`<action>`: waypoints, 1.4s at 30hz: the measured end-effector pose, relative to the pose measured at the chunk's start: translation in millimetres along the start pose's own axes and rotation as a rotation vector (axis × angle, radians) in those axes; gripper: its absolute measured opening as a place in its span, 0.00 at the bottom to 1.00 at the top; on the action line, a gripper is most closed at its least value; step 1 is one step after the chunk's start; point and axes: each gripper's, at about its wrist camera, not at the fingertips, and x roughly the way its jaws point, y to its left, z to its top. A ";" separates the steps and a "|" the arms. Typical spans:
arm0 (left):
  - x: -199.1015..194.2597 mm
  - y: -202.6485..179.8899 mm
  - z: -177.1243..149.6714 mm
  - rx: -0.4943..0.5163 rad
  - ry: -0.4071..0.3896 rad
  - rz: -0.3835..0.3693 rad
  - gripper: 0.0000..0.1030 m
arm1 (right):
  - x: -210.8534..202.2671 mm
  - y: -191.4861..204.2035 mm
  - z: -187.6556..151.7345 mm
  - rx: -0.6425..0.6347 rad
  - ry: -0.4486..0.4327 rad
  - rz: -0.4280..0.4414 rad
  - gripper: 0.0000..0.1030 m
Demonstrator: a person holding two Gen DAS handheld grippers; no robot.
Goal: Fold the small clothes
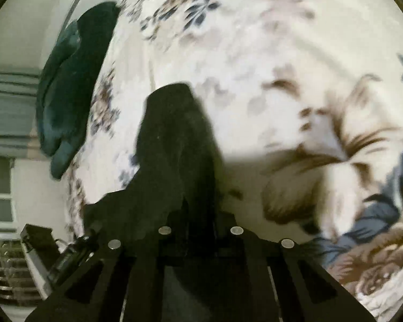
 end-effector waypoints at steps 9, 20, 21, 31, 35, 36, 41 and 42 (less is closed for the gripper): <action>-21.0 2.7 -12.1 0.018 0.040 -0.036 0.42 | 0.9 -14.6 2.5 0.067 0.092 -0.050 0.35; -159.1 9.4 -203.5 -0.001 0.062 0.024 0.59 | -99.2 -52.8 -195.2 -0.038 0.309 -0.042 0.71; -163.1 14.9 -234.9 -0.017 0.099 0.045 0.59 | -104.2 -62.1 -223.4 -0.033 0.335 -0.050 0.71; -110.9 43.9 -402.9 -0.123 0.352 0.129 0.59 | -62.5 -155.6 -420.9 0.074 0.505 -0.123 0.71; -112.9 34.9 -403.7 -0.090 0.283 0.116 0.59 | -29.3 -154.4 -437.4 0.077 0.492 -0.058 0.71; -113.8 32.9 -403.5 -0.086 0.273 0.107 0.59 | -24.2 -152.4 -438.8 0.066 0.483 -0.051 0.71; -121.3 21.9 -401.6 -0.060 0.250 0.084 0.06 | -22.4 -140.2 -442.0 0.024 0.414 -0.028 0.12; -126.6 22.9 -400.1 -0.074 0.234 0.080 0.05 | -26.1 -137.6 -443.3 0.030 0.393 -0.023 0.12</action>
